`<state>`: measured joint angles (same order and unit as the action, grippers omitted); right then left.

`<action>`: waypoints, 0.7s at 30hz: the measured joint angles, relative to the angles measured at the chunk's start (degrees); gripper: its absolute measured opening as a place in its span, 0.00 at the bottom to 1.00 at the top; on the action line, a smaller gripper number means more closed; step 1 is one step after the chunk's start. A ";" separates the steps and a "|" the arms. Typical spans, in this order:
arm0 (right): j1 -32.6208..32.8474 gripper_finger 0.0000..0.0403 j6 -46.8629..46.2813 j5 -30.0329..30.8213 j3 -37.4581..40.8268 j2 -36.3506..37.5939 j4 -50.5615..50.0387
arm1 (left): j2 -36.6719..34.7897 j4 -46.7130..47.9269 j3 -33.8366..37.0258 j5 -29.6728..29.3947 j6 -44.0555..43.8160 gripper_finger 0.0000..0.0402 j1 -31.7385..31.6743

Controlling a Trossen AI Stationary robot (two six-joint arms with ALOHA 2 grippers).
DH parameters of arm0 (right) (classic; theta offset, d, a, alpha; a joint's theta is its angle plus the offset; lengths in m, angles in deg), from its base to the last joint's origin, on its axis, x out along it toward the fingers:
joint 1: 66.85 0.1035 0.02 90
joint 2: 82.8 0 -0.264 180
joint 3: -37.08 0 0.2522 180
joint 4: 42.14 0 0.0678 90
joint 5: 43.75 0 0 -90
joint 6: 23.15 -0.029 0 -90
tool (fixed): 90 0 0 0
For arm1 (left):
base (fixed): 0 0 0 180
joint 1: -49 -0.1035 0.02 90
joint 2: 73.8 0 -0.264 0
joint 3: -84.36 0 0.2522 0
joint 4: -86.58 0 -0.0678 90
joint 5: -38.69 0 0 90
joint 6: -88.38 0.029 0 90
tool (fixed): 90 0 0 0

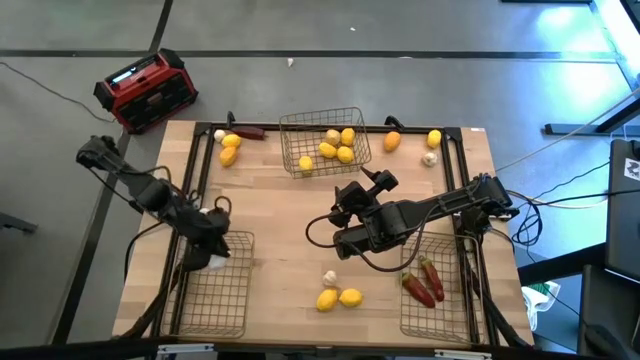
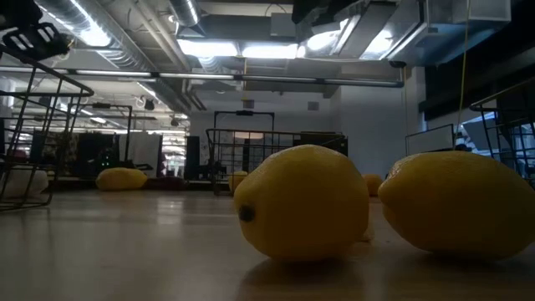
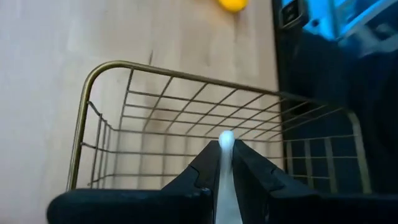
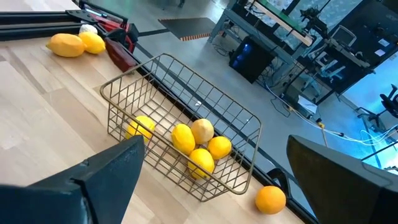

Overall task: Sort produce into baskets
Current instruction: Put the garlic into the bottom left wire basket

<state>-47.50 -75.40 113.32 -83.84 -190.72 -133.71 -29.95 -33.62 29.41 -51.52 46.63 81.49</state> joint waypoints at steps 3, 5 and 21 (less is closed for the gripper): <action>0.00 0.97 0.00 0.21 -0.01 0.00 -0.01 | 3.07 0.01 0.00 -2.98 2.64 0.08 1.36; -0.04 0.97 0.00 0.49 -0.02 0.00 -0.01 | 4.96 0.03 0.00 -4.04 5.24 0.08 1.55; -0.02 0.97 0.13 1.02 0.00 0.00 -0.19 | 17.30 -0.59 5.46 -3.80 10.19 0.08 3.64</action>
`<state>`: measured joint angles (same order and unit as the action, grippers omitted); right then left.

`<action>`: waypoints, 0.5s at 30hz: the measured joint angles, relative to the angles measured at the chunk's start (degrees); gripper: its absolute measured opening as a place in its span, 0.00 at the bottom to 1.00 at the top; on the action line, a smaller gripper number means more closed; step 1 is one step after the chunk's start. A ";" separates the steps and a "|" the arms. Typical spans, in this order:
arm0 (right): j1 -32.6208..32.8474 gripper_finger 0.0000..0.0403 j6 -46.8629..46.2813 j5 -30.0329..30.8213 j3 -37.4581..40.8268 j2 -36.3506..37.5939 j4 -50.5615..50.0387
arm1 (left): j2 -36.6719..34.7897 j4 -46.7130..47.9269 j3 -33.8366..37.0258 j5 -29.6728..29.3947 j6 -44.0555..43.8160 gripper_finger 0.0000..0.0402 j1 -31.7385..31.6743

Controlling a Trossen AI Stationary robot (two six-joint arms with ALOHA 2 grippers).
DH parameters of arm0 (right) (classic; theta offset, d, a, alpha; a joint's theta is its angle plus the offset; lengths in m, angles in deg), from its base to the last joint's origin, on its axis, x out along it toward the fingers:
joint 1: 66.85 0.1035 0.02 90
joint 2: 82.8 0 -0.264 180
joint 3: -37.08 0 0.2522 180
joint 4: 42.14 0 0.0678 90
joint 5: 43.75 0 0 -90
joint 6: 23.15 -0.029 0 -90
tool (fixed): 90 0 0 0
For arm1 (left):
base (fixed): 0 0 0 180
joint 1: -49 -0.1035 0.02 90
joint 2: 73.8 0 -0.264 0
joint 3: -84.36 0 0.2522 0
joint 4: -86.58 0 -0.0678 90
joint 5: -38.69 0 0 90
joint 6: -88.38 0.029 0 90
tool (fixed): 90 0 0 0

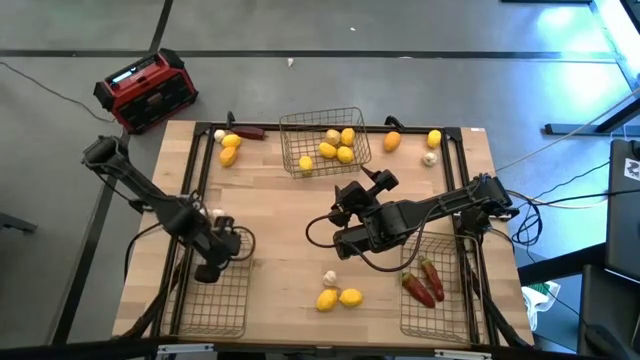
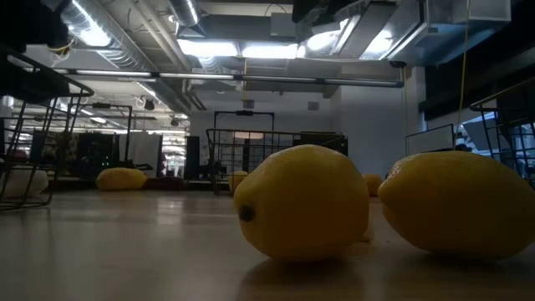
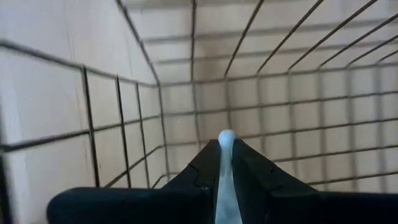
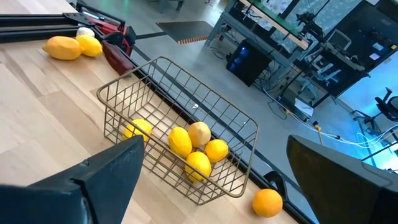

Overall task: Sort produce into baskets
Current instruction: Put the garlic into the bottom left wire basket

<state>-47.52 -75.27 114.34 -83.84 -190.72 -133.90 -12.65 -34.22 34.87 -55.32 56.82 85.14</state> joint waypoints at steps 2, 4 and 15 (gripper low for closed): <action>0.00 0.97 0.00 0.04 0.00 0.00 0.02 | 0.52 -1.20 1.15 -0.38 0.01 0.08 0.00; 0.00 0.97 0.00 0.04 0.00 0.00 0.04 | 0.39 -2.85 2.01 -0.94 0.07 0.08 0.00; 0.00 0.97 0.00 0.06 0.00 0.00 0.15 | 0.35 -4.80 2.34 -0.84 -0.68 0.08 0.00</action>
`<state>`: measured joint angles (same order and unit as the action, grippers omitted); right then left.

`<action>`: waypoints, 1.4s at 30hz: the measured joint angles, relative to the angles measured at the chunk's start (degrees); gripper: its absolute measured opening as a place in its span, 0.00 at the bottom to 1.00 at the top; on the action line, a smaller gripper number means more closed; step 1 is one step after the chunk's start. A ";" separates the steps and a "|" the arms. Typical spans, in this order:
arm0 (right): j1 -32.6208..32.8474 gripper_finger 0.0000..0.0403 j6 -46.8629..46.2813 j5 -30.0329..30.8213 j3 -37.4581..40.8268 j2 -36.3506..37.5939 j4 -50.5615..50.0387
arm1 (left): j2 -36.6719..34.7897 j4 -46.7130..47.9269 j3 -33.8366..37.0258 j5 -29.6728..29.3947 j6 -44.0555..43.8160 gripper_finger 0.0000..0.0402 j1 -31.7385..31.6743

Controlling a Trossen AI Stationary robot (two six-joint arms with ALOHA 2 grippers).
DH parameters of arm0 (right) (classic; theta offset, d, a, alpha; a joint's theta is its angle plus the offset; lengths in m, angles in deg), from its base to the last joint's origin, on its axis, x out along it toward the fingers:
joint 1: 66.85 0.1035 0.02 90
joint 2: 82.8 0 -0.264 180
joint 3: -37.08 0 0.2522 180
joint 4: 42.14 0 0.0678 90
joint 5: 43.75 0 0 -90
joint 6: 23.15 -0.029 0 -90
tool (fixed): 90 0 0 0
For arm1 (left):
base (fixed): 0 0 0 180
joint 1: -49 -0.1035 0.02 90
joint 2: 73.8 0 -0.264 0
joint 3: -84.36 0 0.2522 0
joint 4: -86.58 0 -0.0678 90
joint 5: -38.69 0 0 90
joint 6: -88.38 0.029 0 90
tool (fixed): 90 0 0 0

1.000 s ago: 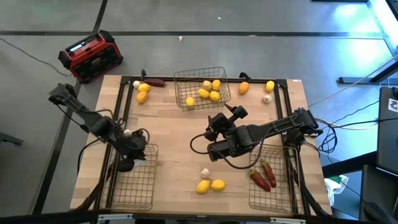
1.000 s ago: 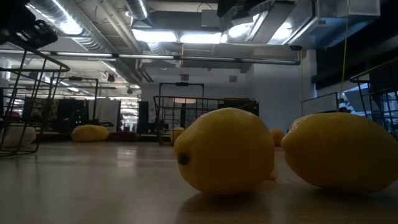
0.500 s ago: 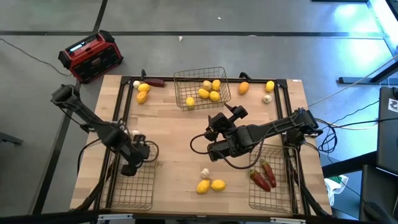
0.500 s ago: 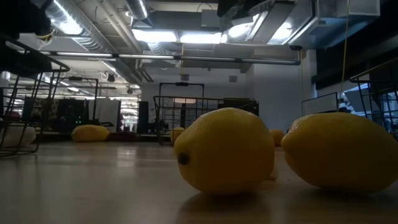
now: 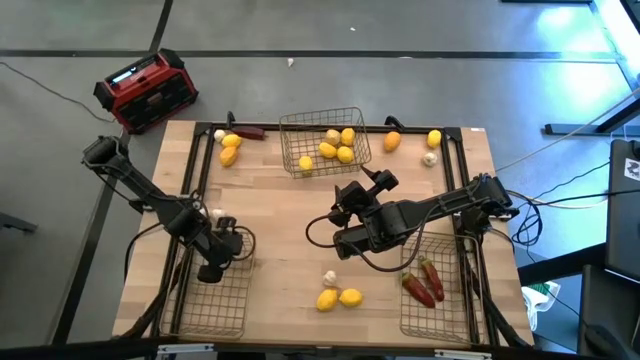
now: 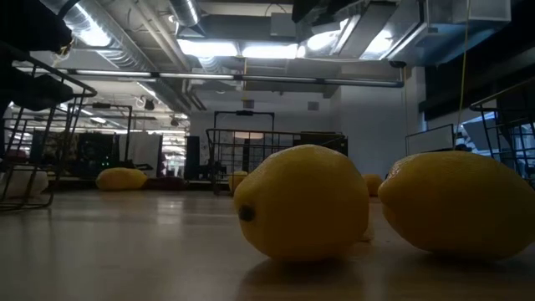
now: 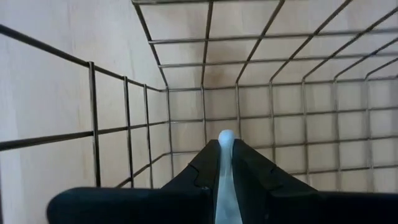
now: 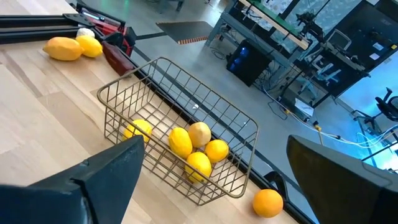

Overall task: Sort produce into baskets
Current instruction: Put the garlic into the bottom left wire basket

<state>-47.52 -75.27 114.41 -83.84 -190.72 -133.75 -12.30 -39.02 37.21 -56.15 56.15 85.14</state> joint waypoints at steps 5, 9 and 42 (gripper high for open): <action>-0.31 0.97 -0.02 -0.09 0.00 0.00 0.00 | 0.02 -0.02 0.04 0.02 -0.19 0.11 -0.02; -0.35 0.97 -0.02 -0.13 0.00 0.00 0.00 | 0.03 0.00 0.07 -0.07 -0.31 0.21 -0.02; -0.35 0.97 0.07 -0.21 0.00 0.00 -0.02 | -10.15 22.00 -18.12 -2.91 8.73 0.29 -6.95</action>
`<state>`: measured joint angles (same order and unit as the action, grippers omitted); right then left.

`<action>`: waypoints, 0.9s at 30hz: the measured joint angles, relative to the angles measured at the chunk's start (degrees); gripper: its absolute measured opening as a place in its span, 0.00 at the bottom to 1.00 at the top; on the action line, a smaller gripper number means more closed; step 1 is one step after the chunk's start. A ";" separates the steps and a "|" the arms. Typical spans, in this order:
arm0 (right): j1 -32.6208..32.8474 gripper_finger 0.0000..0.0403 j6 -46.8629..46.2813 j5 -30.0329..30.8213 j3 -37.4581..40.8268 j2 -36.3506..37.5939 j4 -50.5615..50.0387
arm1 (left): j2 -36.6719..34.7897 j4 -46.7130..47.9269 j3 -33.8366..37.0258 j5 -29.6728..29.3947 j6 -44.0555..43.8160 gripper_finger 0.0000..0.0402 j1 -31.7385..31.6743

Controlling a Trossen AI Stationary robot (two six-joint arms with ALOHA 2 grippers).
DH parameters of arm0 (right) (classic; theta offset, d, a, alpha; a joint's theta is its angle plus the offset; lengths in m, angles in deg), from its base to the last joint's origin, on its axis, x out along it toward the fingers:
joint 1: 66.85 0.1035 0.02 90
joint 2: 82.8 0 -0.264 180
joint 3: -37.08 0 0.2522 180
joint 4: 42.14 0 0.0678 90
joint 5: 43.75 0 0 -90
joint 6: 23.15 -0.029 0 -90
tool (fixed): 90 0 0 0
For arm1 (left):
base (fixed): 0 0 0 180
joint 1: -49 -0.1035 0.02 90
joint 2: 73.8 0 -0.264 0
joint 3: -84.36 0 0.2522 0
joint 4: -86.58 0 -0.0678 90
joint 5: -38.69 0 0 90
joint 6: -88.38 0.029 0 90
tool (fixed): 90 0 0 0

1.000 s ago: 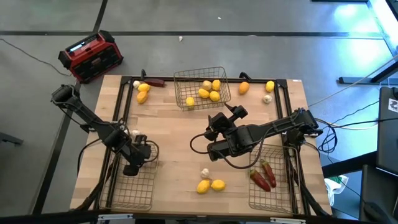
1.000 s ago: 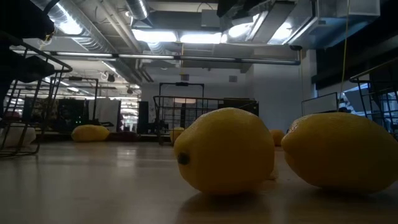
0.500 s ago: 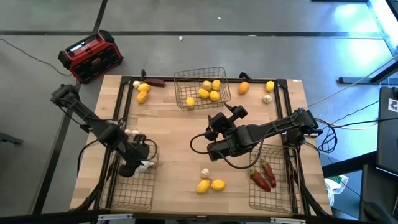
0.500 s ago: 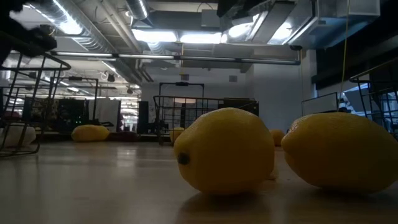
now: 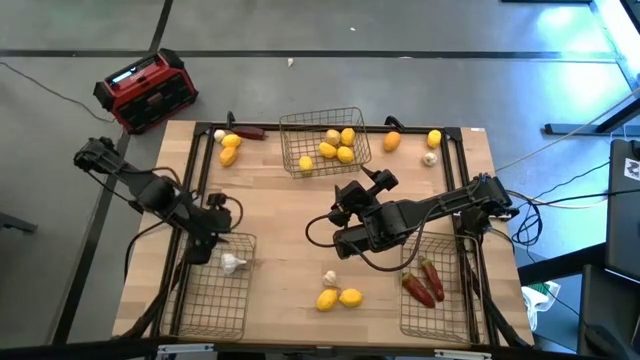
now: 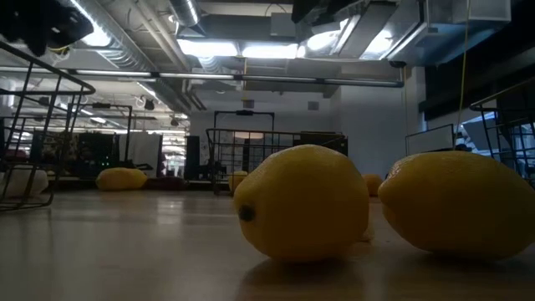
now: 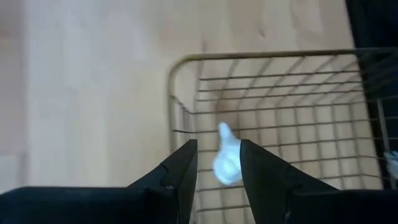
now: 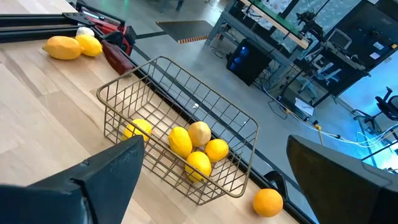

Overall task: Sort produce into baskets
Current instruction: Put the garlic into the bottom left wire basket

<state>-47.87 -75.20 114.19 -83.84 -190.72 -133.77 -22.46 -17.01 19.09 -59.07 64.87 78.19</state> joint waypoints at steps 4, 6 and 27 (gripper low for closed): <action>0.01 0.97 0.00 0.00 0.00 0.00 0.00 | -2.55 1.36 -0.07 -3.59 1.99 0.29 -2.67; 0.00 0.97 0.01 0.01 0.00 0.00 0.00 | -3.51 3.12 -0.07 -6.28 3.80 0.29 -4.09; 0.01 0.97 0.00 0.00 0.00 0.00 0.02 | -5.41 11.09 1.73 -22.00 -2.78 0.54 -19.55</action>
<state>-47.86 -75.20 114.19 -83.84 -190.72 -133.75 -27.87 -5.93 20.82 -81.07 62.09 58.64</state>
